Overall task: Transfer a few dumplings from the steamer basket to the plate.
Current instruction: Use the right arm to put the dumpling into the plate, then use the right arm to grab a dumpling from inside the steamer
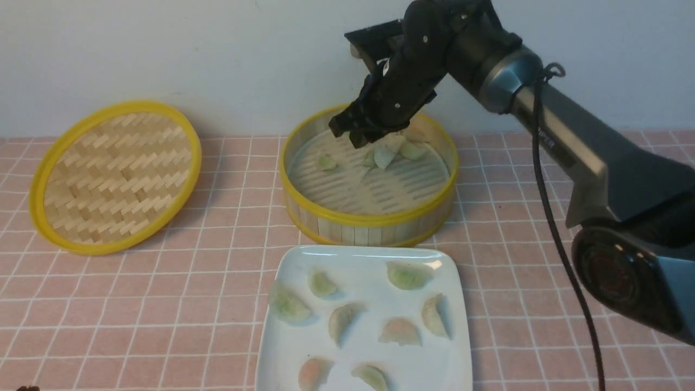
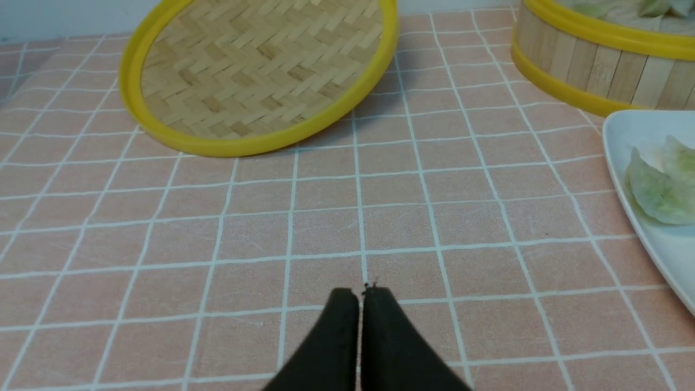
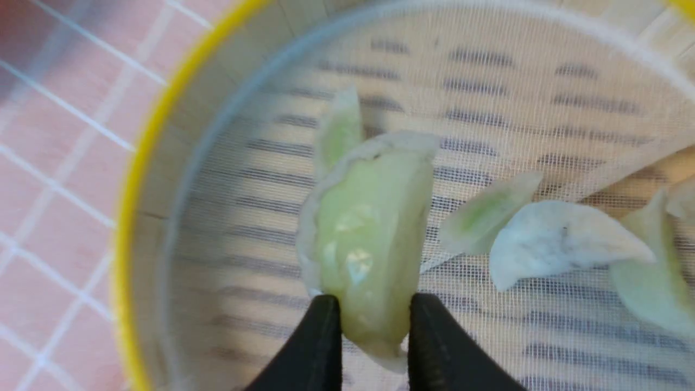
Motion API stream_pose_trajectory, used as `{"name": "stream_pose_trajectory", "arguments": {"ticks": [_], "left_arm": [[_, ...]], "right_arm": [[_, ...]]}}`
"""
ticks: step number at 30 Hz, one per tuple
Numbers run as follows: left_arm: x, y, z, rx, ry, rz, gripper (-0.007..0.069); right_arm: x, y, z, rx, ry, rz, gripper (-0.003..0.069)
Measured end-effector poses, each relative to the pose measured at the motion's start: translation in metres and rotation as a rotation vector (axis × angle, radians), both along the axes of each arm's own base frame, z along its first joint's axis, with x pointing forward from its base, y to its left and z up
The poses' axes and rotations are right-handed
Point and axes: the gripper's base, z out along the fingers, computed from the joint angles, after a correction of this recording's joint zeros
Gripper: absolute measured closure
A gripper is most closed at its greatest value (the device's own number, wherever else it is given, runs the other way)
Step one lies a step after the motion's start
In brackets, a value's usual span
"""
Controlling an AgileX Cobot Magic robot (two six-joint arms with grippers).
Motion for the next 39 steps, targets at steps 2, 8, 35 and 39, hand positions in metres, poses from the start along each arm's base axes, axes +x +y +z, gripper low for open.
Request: {"name": "stream_pose_trajectory", "arguments": {"ticks": [2, 8, 35, 39], "left_arm": [[0.0, 0.0, 0.0, 0.0, 0.0, 0.0, 0.0631], [0.0, 0.0, 0.0, 0.0, 0.0, 0.0, 0.0631], [0.0, 0.0, 0.0, 0.0, 0.0, 0.0, 0.0631], [0.0, 0.0, 0.0, 0.0, 0.0, 0.0, 0.0631]], "right_arm": [[-0.011, -0.004, 0.015, 0.011, 0.013, 0.003, 0.0519], [-0.084, -0.02, 0.034, -0.036, 0.163, 0.068, 0.0519], [-0.073, -0.02, 0.037, -0.105, -0.05, 0.015, 0.0222], [-0.026, -0.039, 0.034, -0.099, -0.132, -0.031, 0.0222]]}}
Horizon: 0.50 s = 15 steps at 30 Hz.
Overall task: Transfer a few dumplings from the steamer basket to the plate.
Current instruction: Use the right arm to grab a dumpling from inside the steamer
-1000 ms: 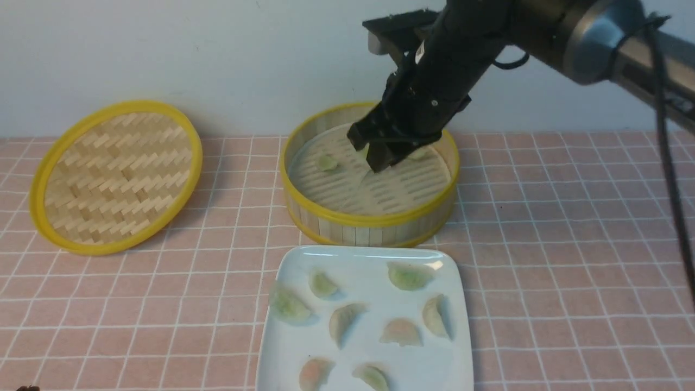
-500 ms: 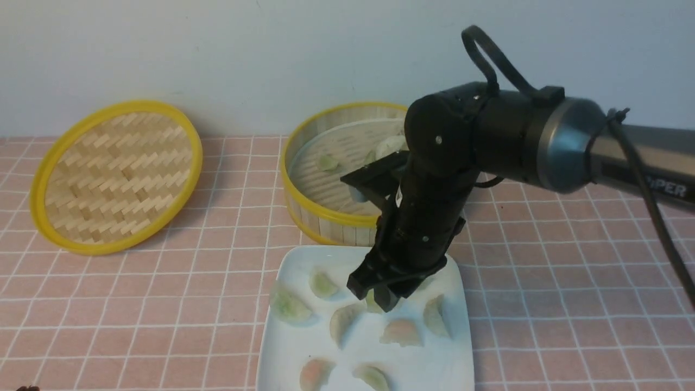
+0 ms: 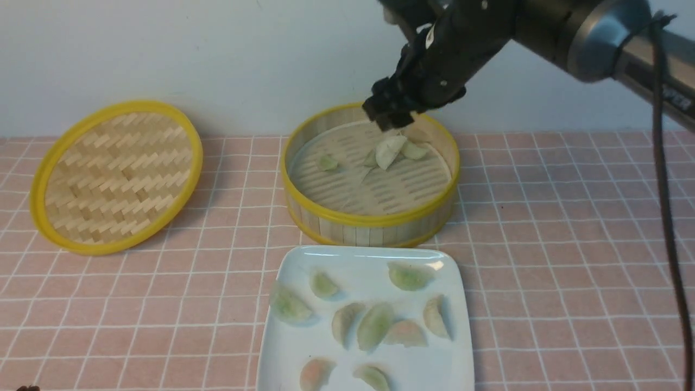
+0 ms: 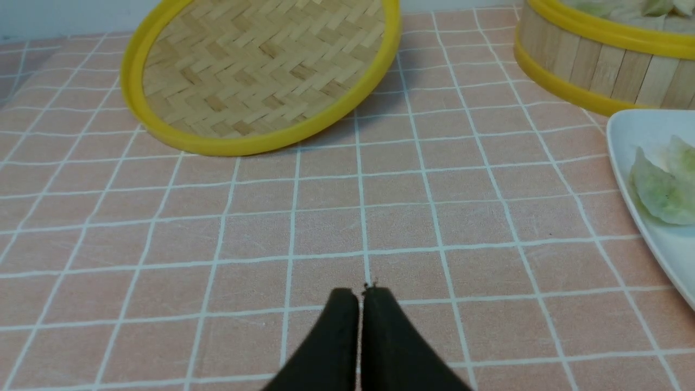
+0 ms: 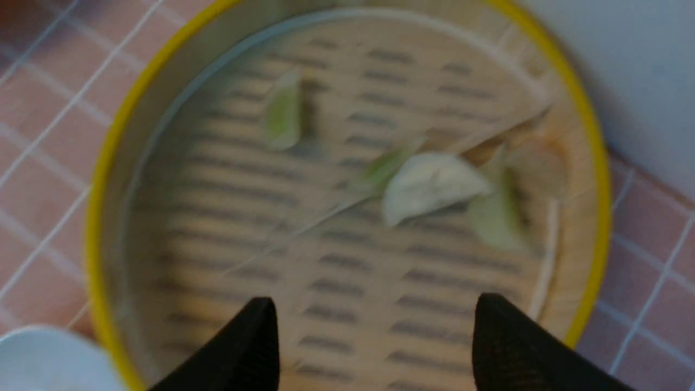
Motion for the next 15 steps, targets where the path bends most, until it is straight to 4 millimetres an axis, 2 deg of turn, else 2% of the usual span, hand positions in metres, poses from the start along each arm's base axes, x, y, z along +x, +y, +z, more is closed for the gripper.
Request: {"name": "stream_pose_trajectory", "arguments": {"ticks": [1, 2, 3, 5, 6, 8, 9, 15], "left_arm": [[0.0, 0.0, 0.0, 0.0, 0.0, 0.0, 0.0631], [0.0, 0.0, 0.0, 0.0, 0.0, 0.0, 0.0631], [0.0, 0.0, 0.0, 0.0, 0.0, 0.0, 0.0631], [0.0, 0.0, 0.0, 0.0, 0.0, 0.0, 0.0631], [0.0, 0.0, 0.0, 0.0, 0.0, 0.0, 0.0631], [0.0, 0.0, 0.0, 0.0, 0.0, 0.0, 0.0631], [0.0, 0.0, 0.0, 0.0, 0.0, 0.0, 0.0631], [0.0, 0.0, 0.0, 0.0, 0.0, 0.0, 0.0631]], "right_arm": [[0.014, -0.005, -0.007, -0.007, -0.013, -0.007, 0.0222], [0.019, -0.007, -0.007, -0.008, -0.026, -0.008, 0.0222], [0.033, -0.01, -0.022, -0.025, -0.023, -0.008, 0.0222], [0.043, -0.012, -0.034, -0.035, -0.022, -0.007, 0.0222], [0.053, -0.015, -0.047, -0.05, -0.023, -0.001, 0.0222], [0.061, -0.016, -0.063, -0.07, -0.012, 0.011, 0.0222], [0.068, -0.015, -0.081, -0.094, -0.004, 0.031, 0.0222], [0.082, -0.01, -0.121, -0.137, -0.049, 0.095, 0.0222]]}}
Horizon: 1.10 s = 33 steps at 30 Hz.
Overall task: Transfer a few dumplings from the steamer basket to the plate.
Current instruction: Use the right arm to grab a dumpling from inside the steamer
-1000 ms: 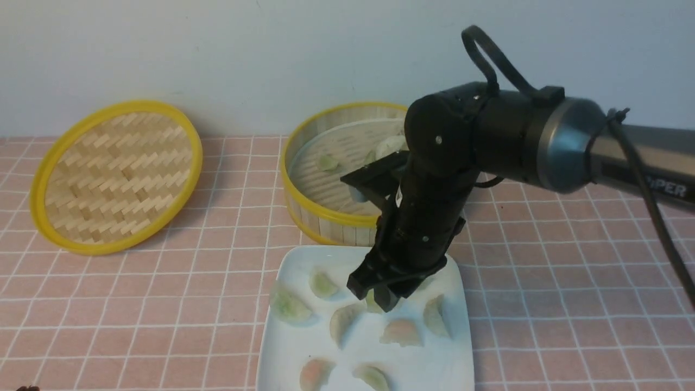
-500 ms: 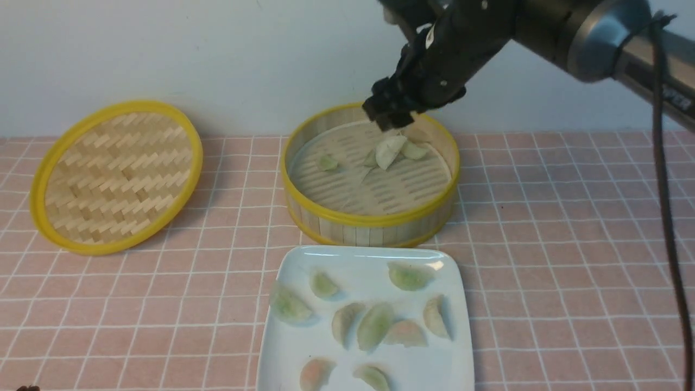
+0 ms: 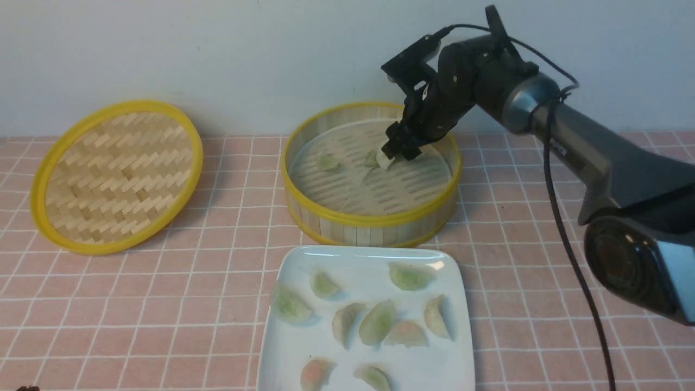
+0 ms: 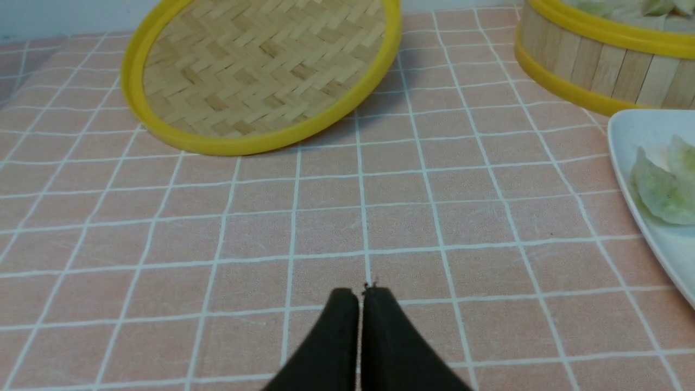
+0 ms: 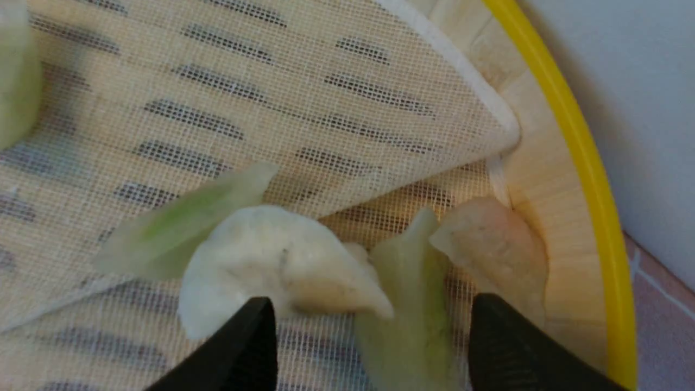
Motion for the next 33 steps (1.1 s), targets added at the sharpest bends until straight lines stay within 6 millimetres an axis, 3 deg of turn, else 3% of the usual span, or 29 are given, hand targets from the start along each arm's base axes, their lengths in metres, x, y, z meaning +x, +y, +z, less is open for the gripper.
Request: {"name": "stream_pose_trajectory", "arguments": {"ticks": [10, 13, 16, 18, 20, 23, 26, 28, 33], "left_arm": [[0.0, 0.0, 0.0, 0.0, 0.0, 0.0, 0.0631], [0.0, 0.0, 0.0, 0.0, 0.0, 0.0, 0.0631], [0.0, 0.0, 0.0, 0.0, 0.0, 0.0, 0.0631], [0.0, 0.0, 0.0, 0.0, 0.0, 0.0, 0.0631], [0.0, 0.0, 0.0, 0.0, 0.0, 0.0, 0.0631], [0.0, 0.0, 0.0, 0.0, 0.0, 0.0, 0.0631], [0.0, 0.0, 0.0, 0.0, 0.0, 0.0, 0.0631], [0.0, 0.0, 0.0, 0.0, 0.0, 0.0, 0.0631], [0.0, 0.0, 0.0, 0.0, 0.0, 0.0, 0.0631]], "right_arm": [[0.008, -0.004, -0.019, -0.093, -0.045, 0.011, 0.0249], [0.006, -0.005, -0.019, -0.094, -0.022, 0.0, 0.0313], [0.005, -0.005, -0.02, -0.096, 0.001, -0.006, 0.0503], [0.004, -0.007, -0.019, -0.11, 0.01, -0.008, 0.0589], [0.003, -0.007, -0.017, -0.108, 0.017, -0.01, 0.0615], [-0.006, -0.008, 0.001, -0.08, 0.079, -0.03, 0.0662], [-0.016, -0.008, 0.033, -0.023, 0.087, -0.039, 0.0671], [-0.029, -0.007, 0.066, 0.039, 0.111, -0.035, 0.0673], [-0.039, -0.004, 0.082, 0.107, 0.159, -0.012, 0.0673]]}}
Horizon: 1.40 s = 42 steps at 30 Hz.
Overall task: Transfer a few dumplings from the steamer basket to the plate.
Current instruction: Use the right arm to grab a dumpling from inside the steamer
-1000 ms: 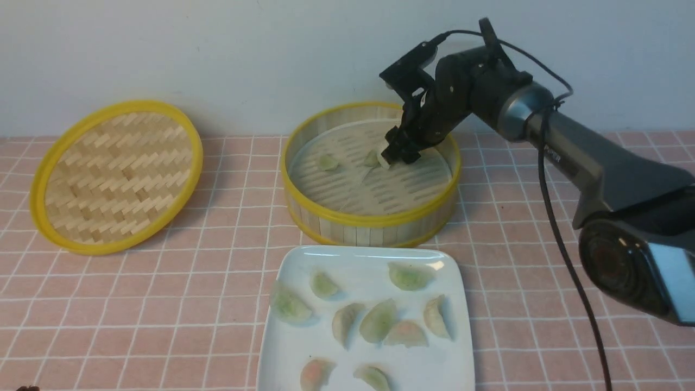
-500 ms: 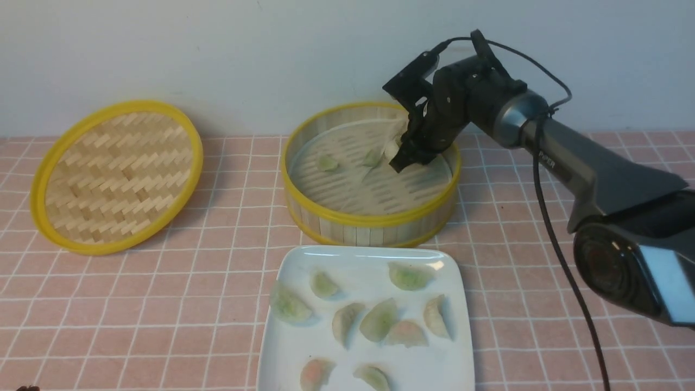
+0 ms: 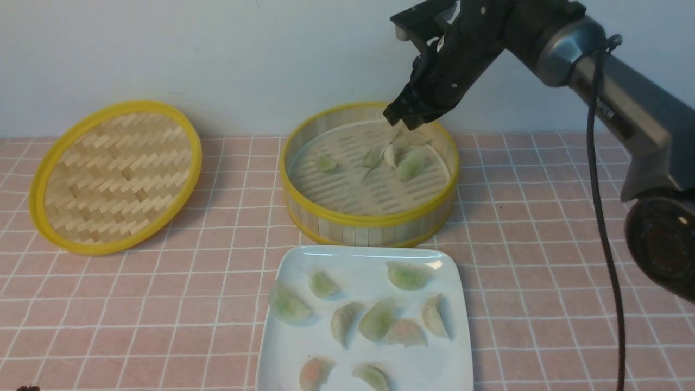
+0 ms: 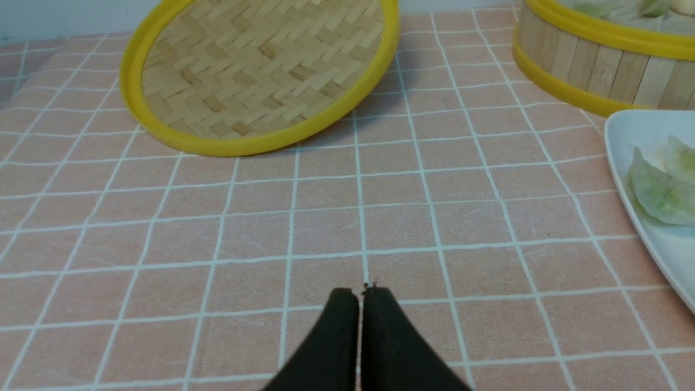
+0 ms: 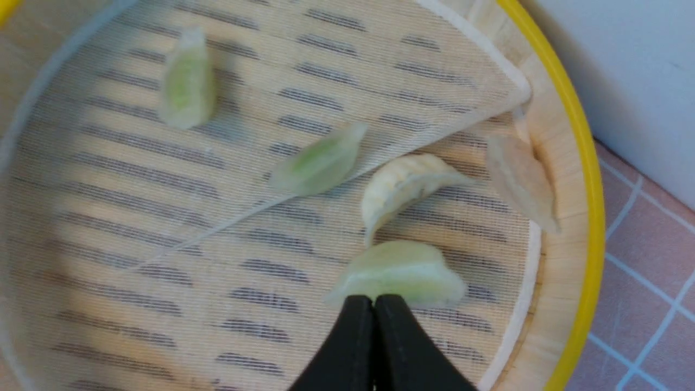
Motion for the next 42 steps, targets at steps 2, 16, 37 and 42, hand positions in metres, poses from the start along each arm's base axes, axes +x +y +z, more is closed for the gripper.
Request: {"name": "stream_pose_trajectory", "arguments": {"ticks": [2, 16, 37, 42], "left_arm": [[0.0, 0.0, 0.0, 0.0, 0.0, 0.0, 0.0631], [0.0, 0.0, 0.0, 0.0, 0.0, 0.0, 0.0631], [0.0, 0.0, 0.0, 0.0, 0.0, 0.0, 0.0631], [0.0, 0.0, 0.0, 0.0, 0.0, 0.0, 0.0631]], "right_arm": [[-0.001, 0.001, -0.001, 0.001, 0.008, 0.016, 0.0673], [0.018, 0.0, -0.05, -0.04, 0.03, -0.103, 0.0332], [0.031, 0.0, -0.098, -0.02, 0.056, -0.257, 0.0345], [0.028, -0.002, -0.086, -0.033, 0.057, -0.258, 0.0348]]}}
